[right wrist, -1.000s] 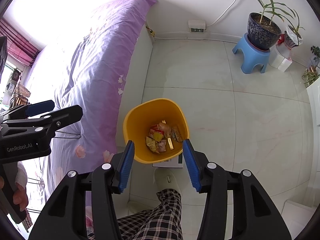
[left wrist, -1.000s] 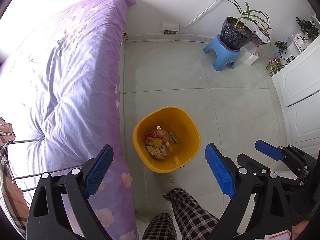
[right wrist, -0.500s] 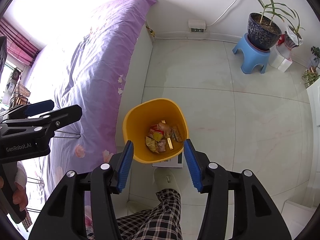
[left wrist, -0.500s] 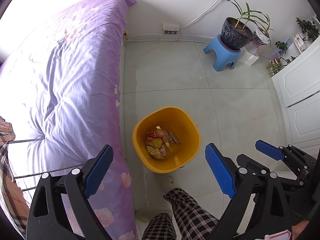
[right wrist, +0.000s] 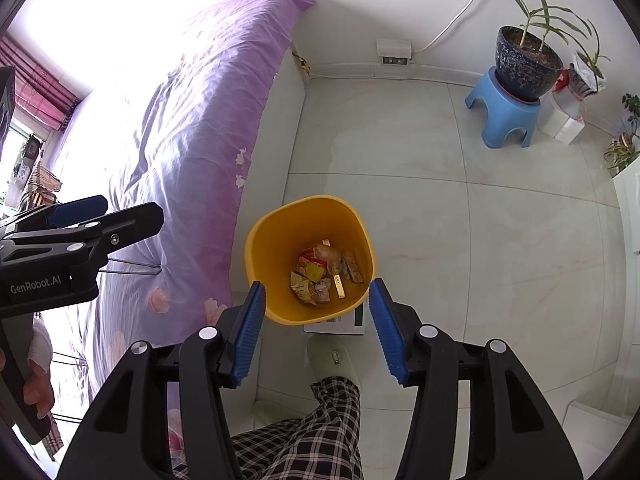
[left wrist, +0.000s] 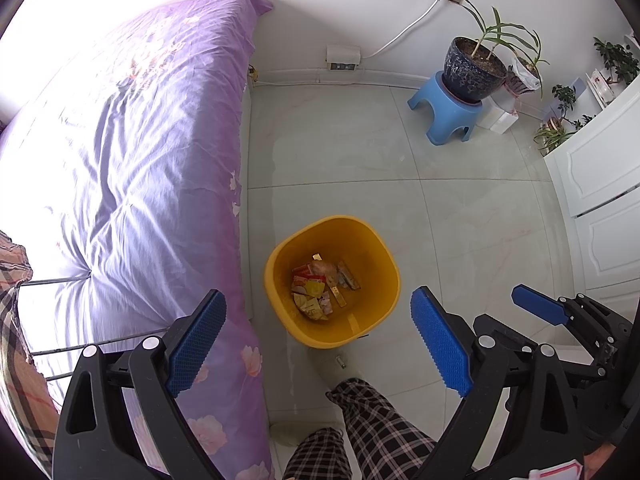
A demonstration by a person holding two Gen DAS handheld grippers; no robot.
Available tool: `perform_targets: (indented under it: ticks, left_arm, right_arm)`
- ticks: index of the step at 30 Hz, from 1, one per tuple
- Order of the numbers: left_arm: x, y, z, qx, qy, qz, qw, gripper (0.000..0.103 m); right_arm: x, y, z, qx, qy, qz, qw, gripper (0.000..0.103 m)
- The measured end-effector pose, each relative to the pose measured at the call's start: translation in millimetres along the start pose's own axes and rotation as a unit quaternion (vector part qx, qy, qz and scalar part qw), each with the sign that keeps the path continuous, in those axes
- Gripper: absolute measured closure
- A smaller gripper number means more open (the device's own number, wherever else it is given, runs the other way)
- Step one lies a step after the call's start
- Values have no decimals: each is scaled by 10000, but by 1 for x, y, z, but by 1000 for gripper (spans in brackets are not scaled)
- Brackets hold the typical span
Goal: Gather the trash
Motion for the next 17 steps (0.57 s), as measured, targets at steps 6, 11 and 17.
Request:
perform_targets:
  ticks: [6, 11, 17]
  left_arm:
    - [1, -1, 0, 65, 96, 26, 9999, 33]
    - [-2, -10, 4, 210, -17, 115, 9997, 9]
    - [-12, -36, 12, 418, -164, 26, 9990, 5]
  right_arm:
    - [0, -1, 0, -6, -11, -6, 10000, 47]
    - [-1, -3, 0, -1, -29, -17, 10000, 46]
    - [-8, -22, 4, 101, -146, -14, 9998, 46]
Point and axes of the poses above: each gripper's, at about its wrist camera, not at the fingertips, and y roughly the way its jaws point, x to its right, z to its top, the point moved 1 cm from there along y, roughly the way its jaws point, and after that the axes turned 11 degrees about -y, right-handed, at the moved point
